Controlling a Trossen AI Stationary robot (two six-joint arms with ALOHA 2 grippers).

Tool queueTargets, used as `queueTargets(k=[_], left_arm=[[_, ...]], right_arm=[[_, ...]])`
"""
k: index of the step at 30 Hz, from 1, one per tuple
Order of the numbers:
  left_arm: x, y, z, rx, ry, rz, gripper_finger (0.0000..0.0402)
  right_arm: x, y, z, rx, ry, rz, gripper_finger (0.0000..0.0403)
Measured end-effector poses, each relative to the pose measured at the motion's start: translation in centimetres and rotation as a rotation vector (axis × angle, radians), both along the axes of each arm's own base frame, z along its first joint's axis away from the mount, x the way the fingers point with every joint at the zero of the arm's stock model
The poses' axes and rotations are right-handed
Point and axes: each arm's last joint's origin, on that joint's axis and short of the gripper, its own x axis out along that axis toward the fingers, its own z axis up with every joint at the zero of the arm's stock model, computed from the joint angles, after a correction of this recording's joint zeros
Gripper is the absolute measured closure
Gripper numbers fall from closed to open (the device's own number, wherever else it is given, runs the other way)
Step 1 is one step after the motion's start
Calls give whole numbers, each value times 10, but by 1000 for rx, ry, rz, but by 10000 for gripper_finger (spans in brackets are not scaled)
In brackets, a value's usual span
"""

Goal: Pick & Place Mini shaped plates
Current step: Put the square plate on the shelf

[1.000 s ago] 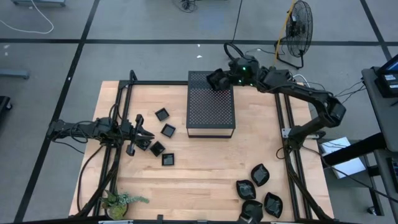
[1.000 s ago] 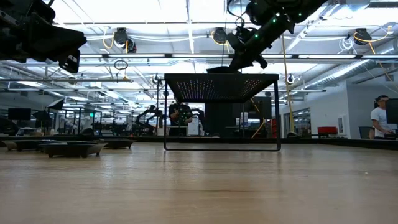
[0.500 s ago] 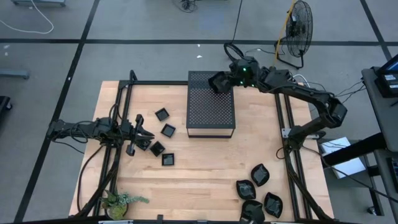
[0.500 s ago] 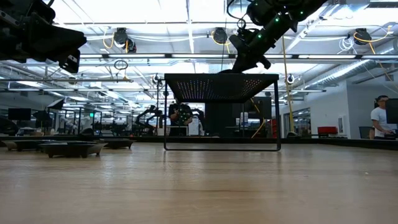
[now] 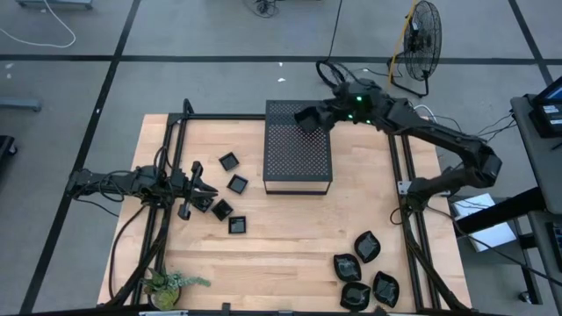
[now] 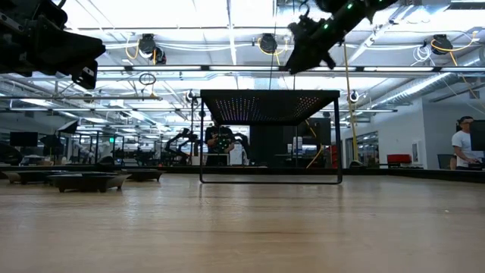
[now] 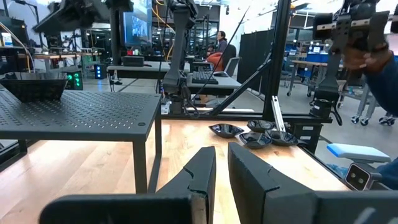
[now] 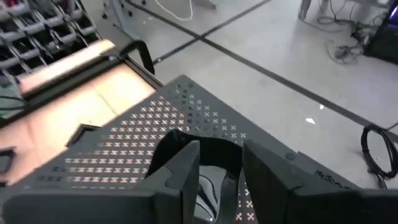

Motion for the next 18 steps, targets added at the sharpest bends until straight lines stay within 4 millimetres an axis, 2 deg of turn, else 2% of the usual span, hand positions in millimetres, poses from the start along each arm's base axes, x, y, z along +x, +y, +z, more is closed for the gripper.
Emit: queueTargets(k=[5, 11, 15, 18], left_arm=[[0, 0, 0, 0, 0, 1, 355], [0, 0, 0, 0, 0, 0, 355], [0, 0, 0, 0, 0, 0, 355], [0, 0, 0, 0, 0, 0, 355]], right_arm=[[-25, 26, 17, 18, 30, 33, 282], [-56, 67, 23, 100, 94, 96, 292], [-73, 93, 14, 113, 26, 157, 300], [-86, 109, -3, 92, -38, 214, 305]])
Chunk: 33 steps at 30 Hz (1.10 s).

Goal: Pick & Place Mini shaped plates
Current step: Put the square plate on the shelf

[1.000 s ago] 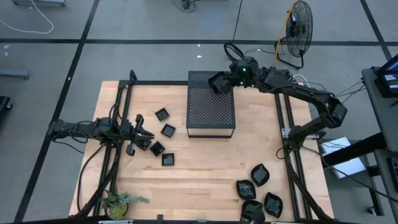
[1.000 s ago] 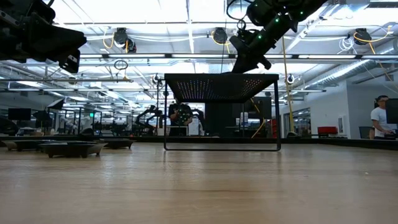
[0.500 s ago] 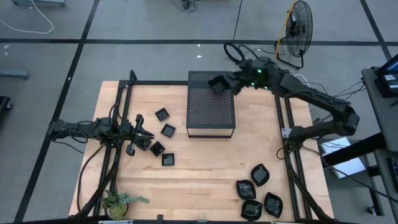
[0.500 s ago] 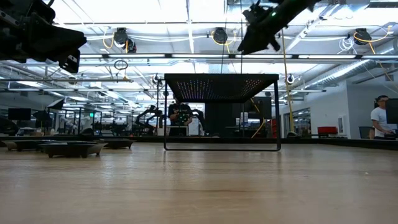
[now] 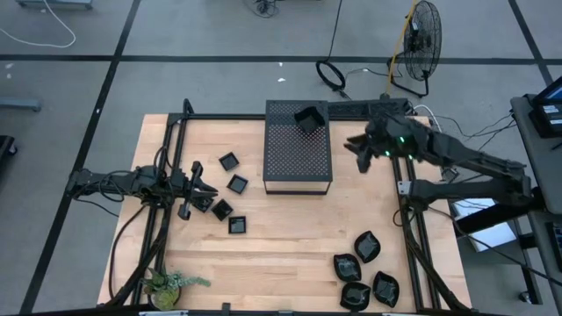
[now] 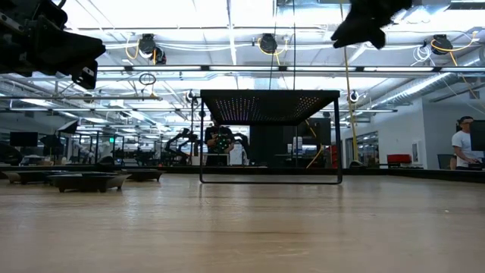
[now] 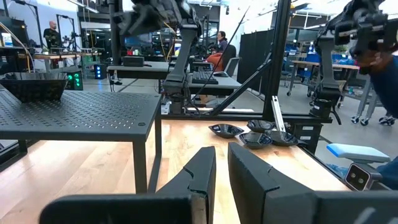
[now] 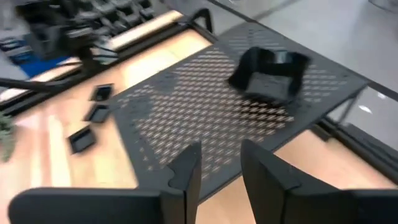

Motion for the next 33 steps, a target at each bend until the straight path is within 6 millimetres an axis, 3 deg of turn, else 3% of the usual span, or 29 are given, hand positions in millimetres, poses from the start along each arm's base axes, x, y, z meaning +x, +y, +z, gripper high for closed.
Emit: queueTargets(k=[10, 14, 19, 26, 33], left_arm=[[0, 0, 0, 0, 0, 0, 355], [0, 0, 0, 0, 0, 0, 355], [0, 0, 0, 0, 0, 0, 355], [0, 0, 0, 0, 0, 0, 355], [0, 0, 0, 0, 0, 0, 355]], right_arm=[[-35, 20, -99, -62, -177, 70, 310], [-44, 23, -125, -100, -220, 81, 310], [-57, 26, -142, -166, -256, 98, 314], [-70, 29, -152, -254, -344, 109, 332], [-70, 29, -164, -347, -271, 144, 358]])
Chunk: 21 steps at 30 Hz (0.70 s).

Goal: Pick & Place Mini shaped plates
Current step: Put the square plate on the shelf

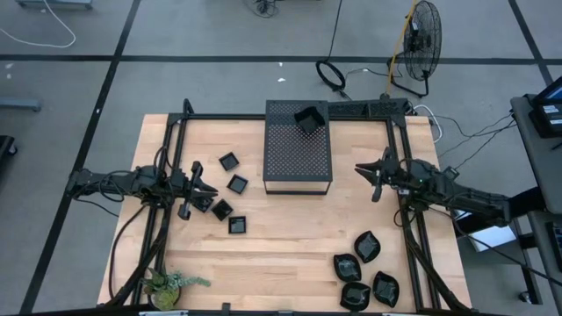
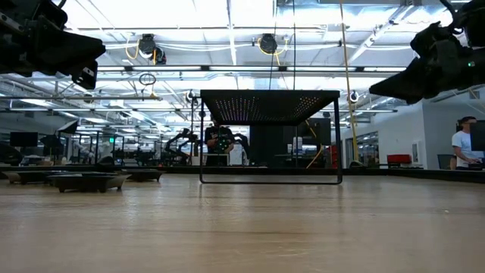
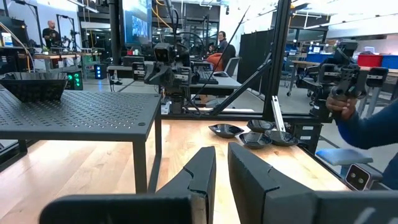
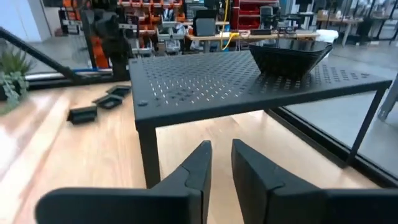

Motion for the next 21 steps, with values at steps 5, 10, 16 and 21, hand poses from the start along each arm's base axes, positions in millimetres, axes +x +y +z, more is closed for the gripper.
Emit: queueTargets(k=[5, 10, 16, 21], left_arm=[[0, 0, 0, 0, 0, 0, 355], [0, 0, 0, 0, -1, 0, 355], [0, 0, 0, 0, 0, 0, 355], [0, 0, 0, 0, 0, 0, 355]], right_arm=[[5, -1, -4, -33, -115, 4, 389], [5, -1, 3, -68, -193, 26, 400], [7, 5, 0, -12, -180, 227, 402], [8, 13, -2, 75, -174, 347, 403]])
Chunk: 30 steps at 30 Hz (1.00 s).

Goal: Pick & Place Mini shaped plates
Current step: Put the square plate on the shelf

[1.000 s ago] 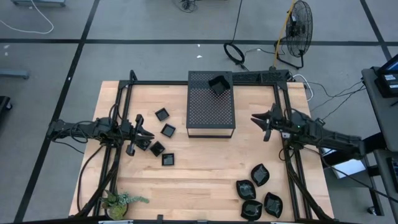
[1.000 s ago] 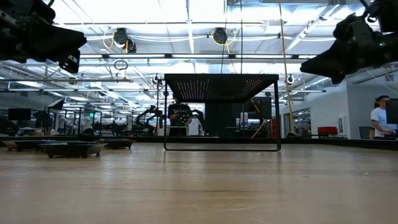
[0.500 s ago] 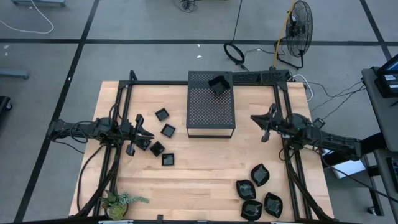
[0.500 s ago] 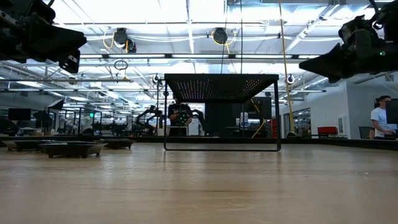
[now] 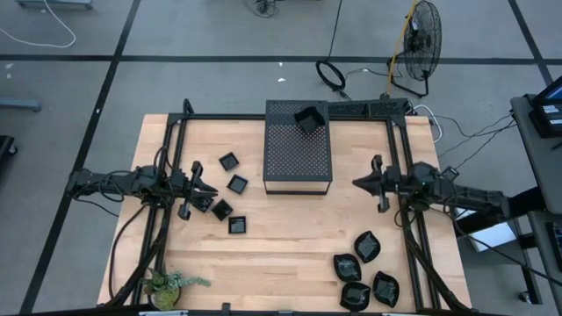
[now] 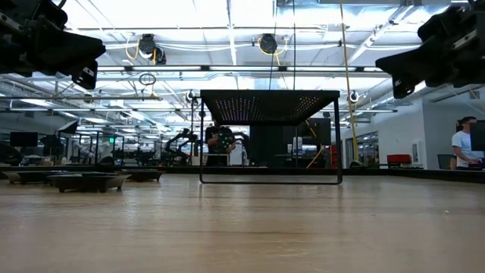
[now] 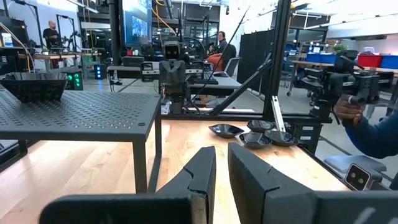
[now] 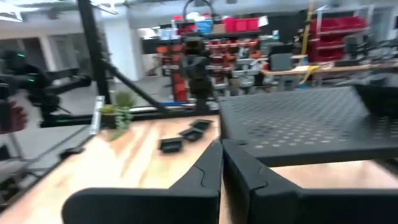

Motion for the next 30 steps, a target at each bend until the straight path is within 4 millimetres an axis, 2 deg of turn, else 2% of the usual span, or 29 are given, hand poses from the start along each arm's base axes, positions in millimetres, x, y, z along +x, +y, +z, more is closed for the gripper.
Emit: queueTargets(k=[6, 10, 16, 20, 30], left_arm=[[0, 0, 4, 35, -49, 15, 355], [-1, 1, 9, 41, -102, 33, 355], [-1, 1, 11, -39, -112, 22, 355], [-1, 1, 11, -71, -102, 18, 355], [-1, 1, 11, -37, -107, 23, 355]], right_arm=[[1, 13, 2, 18, -21, 112, 403], [1, 17, 0, -38, -4, 30, 403], [1, 19, -1, -111, 14, -89, 403], [1, 20, -2, -164, 19, -80, 403], [1, 20, -3, -158, 28, -79, 403]])
